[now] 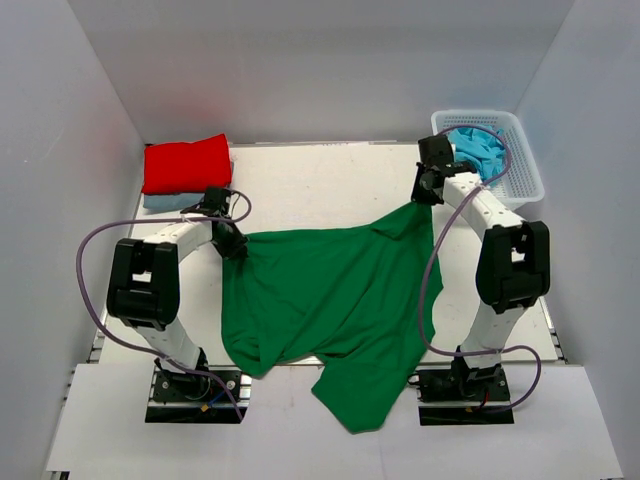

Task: Fold and stack the t-shirts
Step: Flatten out the tshirt

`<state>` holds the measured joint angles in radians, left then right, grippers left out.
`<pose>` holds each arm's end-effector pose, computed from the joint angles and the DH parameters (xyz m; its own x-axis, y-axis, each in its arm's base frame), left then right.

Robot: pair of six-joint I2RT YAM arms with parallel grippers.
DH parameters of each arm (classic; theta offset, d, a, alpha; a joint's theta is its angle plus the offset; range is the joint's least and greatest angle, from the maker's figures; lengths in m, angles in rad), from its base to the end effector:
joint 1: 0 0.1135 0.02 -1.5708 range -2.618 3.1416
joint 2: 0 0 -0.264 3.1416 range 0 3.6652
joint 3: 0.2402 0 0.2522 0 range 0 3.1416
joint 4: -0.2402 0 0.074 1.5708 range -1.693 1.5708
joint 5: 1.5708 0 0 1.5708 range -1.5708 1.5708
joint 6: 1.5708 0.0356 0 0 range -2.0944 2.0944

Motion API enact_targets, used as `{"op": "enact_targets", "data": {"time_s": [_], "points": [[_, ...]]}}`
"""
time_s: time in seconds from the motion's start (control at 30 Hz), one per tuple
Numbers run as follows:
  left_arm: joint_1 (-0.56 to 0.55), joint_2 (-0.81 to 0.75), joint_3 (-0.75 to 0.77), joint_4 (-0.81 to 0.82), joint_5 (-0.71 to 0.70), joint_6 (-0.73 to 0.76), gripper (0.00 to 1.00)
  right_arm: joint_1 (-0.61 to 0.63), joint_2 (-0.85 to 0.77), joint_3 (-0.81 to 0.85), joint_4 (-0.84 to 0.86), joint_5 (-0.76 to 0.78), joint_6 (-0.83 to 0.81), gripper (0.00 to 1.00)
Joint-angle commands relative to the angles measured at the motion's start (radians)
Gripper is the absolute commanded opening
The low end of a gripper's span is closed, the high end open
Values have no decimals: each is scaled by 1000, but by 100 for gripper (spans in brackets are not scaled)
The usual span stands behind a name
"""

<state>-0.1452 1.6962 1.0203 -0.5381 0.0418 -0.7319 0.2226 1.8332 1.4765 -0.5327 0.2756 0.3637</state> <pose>0.3163 -0.0478 0.1663 -0.7960 -0.5584 -0.2337 -0.5013 0.8245 -0.2625 0.3993 0.0804 0.2551 -0.7241 0.1871 -0.6639 0.2272 0.9735 0.0265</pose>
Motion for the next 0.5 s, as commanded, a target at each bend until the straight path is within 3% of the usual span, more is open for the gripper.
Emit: {"op": "enact_targets", "data": {"time_s": [0.0, 0.17, 0.47], "points": [[4, -6, 40, 20, -22, 29, 0, -14, -68, 2, 8, -4, 11, 0], [-8, -107, 40, 29, -80, 68, 0, -6, -113, -5, 14, 8, 6, 0], [-8, -484, 58, 96, -189, 163, 0, -25, -333, 18, -9, 53, -22, 0]]}}
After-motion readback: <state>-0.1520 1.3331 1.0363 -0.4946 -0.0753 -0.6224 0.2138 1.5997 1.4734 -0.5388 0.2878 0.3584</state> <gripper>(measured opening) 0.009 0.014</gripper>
